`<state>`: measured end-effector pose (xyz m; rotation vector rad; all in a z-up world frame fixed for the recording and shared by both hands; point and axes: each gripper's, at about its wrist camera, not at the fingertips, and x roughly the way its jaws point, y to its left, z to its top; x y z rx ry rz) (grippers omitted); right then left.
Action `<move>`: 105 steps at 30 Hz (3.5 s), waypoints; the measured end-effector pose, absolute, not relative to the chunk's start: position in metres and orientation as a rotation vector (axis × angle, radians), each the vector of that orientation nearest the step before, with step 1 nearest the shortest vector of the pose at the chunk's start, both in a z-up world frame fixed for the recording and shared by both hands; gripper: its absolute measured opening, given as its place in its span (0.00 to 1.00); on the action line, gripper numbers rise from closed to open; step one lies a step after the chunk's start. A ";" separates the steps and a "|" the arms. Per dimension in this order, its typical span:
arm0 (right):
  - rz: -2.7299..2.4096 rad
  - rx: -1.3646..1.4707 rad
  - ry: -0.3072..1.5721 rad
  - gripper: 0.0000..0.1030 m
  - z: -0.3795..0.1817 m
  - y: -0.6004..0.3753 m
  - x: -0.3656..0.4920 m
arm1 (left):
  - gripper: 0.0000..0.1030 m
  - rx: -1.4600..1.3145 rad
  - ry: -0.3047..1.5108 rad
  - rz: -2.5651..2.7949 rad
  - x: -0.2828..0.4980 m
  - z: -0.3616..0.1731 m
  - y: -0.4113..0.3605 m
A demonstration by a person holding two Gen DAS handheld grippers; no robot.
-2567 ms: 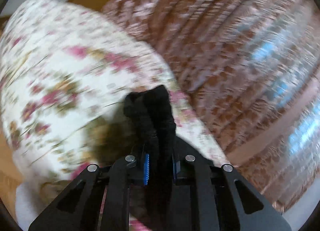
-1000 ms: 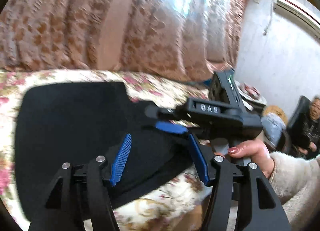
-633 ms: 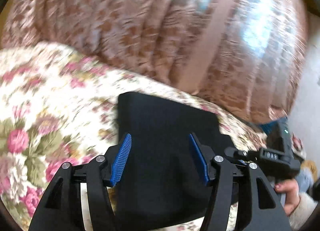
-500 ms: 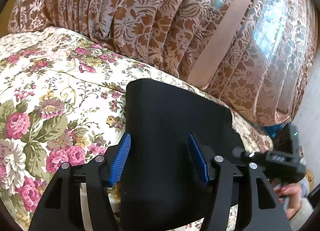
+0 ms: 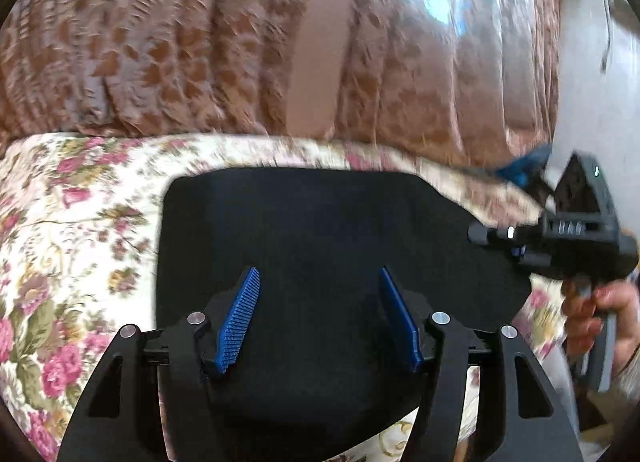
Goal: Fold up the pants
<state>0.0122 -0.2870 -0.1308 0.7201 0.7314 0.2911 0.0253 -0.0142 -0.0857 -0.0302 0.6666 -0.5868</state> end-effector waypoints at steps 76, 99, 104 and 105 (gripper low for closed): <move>0.075 0.291 0.642 0.63 -0.139 -0.235 0.025 | 0.83 -0.290 0.807 -0.385 0.072 -0.123 0.060; 0.158 0.658 0.869 0.79 -0.169 -0.278 0.000 | 0.83 -0.455 0.965 -0.686 0.061 -0.145 0.074; 0.144 0.595 0.876 0.79 -0.169 -0.272 0.001 | 0.83 -0.426 0.977 -0.703 0.066 -0.142 0.067; 0.142 0.586 0.874 0.79 -0.169 -0.272 0.001 | 0.83 -0.434 0.980 -0.703 0.067 -0.142 0.067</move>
